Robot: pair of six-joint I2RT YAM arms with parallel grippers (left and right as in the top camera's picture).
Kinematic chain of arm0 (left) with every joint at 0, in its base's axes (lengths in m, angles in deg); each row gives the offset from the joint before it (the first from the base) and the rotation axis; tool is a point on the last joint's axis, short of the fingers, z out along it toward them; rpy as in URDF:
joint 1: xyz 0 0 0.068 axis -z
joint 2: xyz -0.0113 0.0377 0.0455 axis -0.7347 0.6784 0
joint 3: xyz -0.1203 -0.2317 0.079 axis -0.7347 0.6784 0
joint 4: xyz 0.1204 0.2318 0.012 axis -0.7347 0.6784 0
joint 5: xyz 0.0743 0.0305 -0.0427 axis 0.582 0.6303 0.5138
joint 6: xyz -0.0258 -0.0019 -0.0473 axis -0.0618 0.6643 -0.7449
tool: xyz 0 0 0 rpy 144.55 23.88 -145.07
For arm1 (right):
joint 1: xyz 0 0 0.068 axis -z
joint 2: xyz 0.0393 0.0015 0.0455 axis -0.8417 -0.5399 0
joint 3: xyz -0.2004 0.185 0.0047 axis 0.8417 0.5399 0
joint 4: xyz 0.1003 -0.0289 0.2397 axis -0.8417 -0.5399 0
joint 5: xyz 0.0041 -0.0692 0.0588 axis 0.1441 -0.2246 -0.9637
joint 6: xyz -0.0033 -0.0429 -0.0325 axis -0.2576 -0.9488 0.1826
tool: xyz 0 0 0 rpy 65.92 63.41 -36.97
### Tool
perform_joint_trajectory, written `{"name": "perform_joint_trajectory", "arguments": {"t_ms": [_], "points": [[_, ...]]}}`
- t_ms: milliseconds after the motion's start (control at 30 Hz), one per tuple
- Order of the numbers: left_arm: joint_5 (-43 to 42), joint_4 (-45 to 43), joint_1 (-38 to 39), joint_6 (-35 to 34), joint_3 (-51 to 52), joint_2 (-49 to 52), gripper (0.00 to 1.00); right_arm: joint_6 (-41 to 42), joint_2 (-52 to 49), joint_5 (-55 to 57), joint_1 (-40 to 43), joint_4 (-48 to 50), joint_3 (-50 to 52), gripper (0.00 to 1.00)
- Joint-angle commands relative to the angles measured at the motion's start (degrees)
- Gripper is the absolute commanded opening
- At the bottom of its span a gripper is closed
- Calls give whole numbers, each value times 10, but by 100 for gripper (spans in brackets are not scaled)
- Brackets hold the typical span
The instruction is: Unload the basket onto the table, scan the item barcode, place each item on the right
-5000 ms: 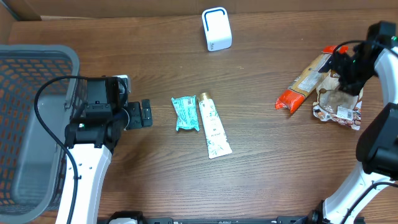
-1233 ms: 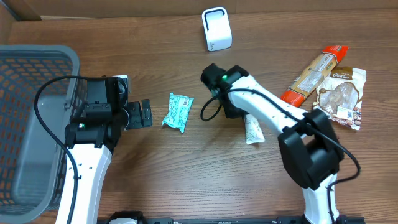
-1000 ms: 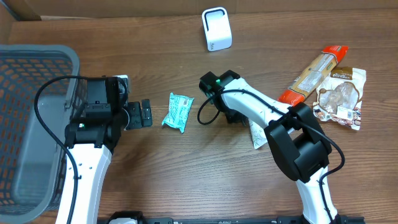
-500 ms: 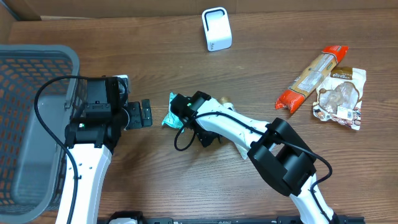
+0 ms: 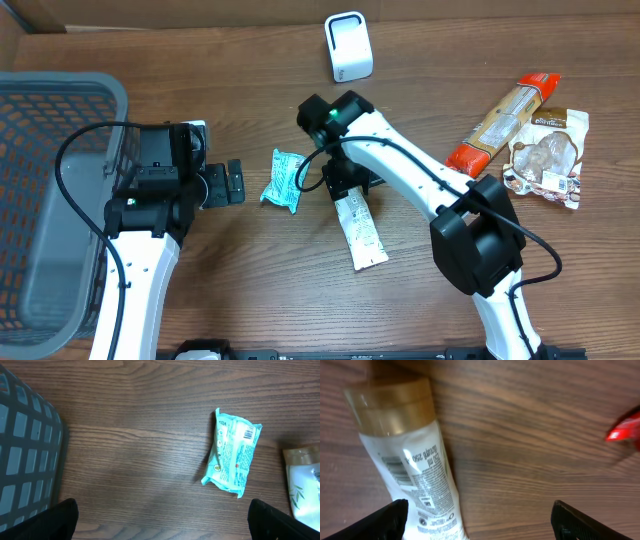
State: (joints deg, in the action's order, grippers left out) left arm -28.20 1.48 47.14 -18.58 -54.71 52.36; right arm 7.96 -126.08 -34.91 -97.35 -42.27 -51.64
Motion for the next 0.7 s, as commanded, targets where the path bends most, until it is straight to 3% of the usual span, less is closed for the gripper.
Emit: {"name": "perform_joint_trajectory", "arguments": {"t_ms": [0, 167, 233, 300, 333, 433, 667], "points": [[3, -1, -2, 9, 2, 3, 100, -21, 10, -63, -3, 2, 9, 87], [3, -1, -2, 9, 2, 3, 100, -32, 10, -115, -1, 17, 9, 77], [3, -1, -2, 9, 2, 3, 100, -52, 10, -143, 1, 25, 10, 69], [3, -1, -2, 9, 2, 3, 99, -63, 10, -154, 4, 30, 10, 47], [3, -1, -2, 9, 2, 3, 100, -66, 10, -154, 4, 30, 10, 28], [3, -1, -2, 9, 2, 3, 100, -82, 10, -150, 5, 27, 10, 4], [3, -1, -2, 9, 2, 3, 99, -76, 37, -140, 27, 19, 9, 4]]}}
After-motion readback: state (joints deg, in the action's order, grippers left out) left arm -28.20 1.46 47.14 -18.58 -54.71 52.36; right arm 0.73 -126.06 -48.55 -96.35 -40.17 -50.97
